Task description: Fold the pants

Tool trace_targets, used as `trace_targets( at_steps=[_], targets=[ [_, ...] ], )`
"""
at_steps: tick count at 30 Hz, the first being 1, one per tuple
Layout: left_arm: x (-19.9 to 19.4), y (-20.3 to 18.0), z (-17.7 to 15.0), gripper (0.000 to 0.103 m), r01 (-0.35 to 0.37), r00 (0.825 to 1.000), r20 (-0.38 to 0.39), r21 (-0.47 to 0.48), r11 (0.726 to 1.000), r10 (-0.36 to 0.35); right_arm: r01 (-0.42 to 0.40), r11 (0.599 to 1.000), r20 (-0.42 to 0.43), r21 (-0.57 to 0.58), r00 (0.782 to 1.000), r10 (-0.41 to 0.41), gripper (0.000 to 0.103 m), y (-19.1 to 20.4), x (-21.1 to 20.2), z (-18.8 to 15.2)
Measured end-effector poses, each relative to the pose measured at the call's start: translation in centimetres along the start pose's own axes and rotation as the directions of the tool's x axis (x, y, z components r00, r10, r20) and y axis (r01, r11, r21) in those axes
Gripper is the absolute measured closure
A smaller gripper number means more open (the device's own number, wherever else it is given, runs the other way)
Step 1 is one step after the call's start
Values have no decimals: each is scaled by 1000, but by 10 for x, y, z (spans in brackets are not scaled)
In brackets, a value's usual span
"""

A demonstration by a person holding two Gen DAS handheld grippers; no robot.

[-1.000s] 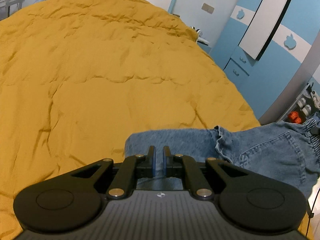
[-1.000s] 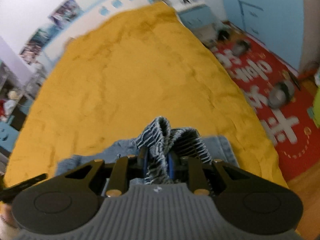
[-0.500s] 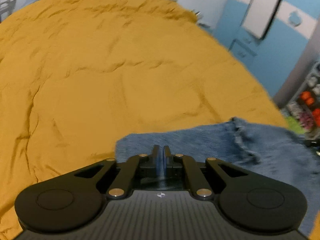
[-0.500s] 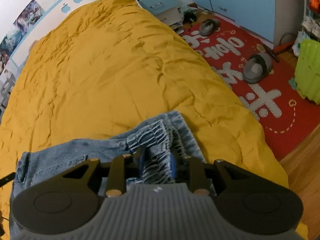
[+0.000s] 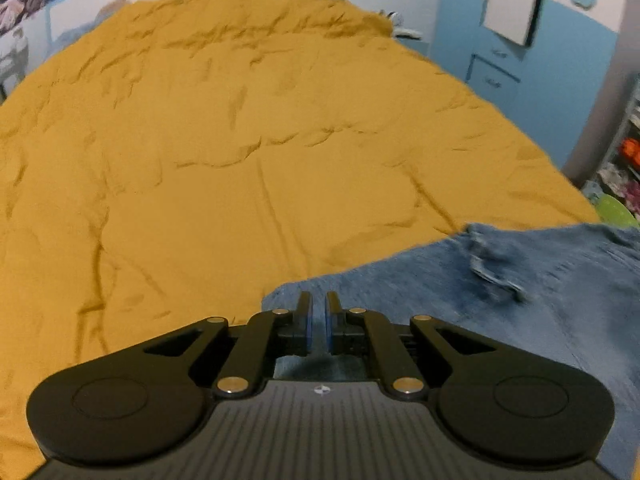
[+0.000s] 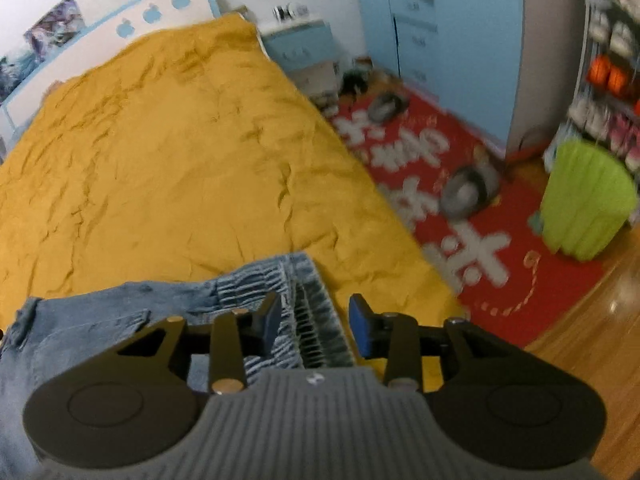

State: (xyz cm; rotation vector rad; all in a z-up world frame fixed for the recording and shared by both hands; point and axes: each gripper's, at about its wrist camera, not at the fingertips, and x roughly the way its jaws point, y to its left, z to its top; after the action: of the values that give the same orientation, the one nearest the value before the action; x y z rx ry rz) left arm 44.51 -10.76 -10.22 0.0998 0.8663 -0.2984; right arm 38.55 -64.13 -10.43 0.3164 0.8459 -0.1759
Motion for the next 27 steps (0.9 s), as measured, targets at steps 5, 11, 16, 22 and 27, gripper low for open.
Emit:
trace_targets(
  at_steps=[5,11,16,22,27],
  targets=[
    [-50,-15,-24,97,92,996,8,8,996,-92,-93,991,56,-98,993,99,71,17,-51,-20],
    [-75,-28,-73,97,142,990,-25,19,990,-141,2,958,74,-285,997,20,76,44,-53,-71],
    [-58,-30,-110,97,101,987,-134,61,993,-92,37,970,37,-240,999,-29,74,17,-23,-103],
    [-53,-14,-124,97,82,977,-197,-18,996,-84,44,979,25,-200,999,-40,74,12,-13,-113],
    [-91,2,-131,97,103,983,-147,-68,992,-112,84,982,16,-170,996,-82,74,22,-18,-99]
  ],
)
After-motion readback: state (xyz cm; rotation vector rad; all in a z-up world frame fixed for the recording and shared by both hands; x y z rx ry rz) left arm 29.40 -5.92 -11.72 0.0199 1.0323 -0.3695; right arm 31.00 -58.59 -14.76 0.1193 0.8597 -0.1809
